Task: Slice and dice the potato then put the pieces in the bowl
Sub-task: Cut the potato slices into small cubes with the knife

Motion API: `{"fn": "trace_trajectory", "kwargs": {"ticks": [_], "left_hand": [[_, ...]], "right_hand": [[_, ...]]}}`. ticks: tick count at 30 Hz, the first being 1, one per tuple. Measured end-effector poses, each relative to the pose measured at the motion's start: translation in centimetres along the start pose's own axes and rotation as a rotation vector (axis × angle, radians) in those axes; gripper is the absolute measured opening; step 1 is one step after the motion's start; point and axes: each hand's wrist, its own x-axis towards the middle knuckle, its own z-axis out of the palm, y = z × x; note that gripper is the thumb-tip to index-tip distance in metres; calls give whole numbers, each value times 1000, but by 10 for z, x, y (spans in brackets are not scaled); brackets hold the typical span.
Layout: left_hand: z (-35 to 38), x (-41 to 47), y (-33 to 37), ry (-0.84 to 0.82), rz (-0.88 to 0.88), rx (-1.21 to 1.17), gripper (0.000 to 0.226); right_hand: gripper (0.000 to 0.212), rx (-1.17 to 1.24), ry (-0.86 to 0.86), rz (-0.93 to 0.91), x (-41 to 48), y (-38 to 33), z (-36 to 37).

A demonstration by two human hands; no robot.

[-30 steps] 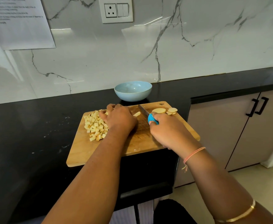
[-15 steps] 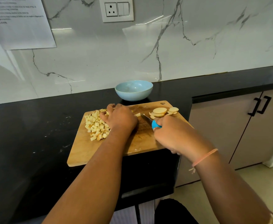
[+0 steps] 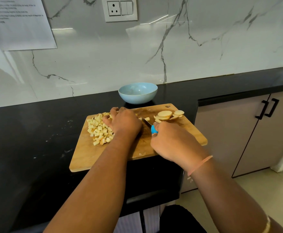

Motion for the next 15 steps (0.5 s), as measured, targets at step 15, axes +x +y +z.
{"fn": "trace_trajectory", "kwargs": {"ticks": [15], "left_hand": [[-11,-1,0,-113,-85,30,26]], "right_hand": [[39,50,-36,6,6,-11,7]]}}
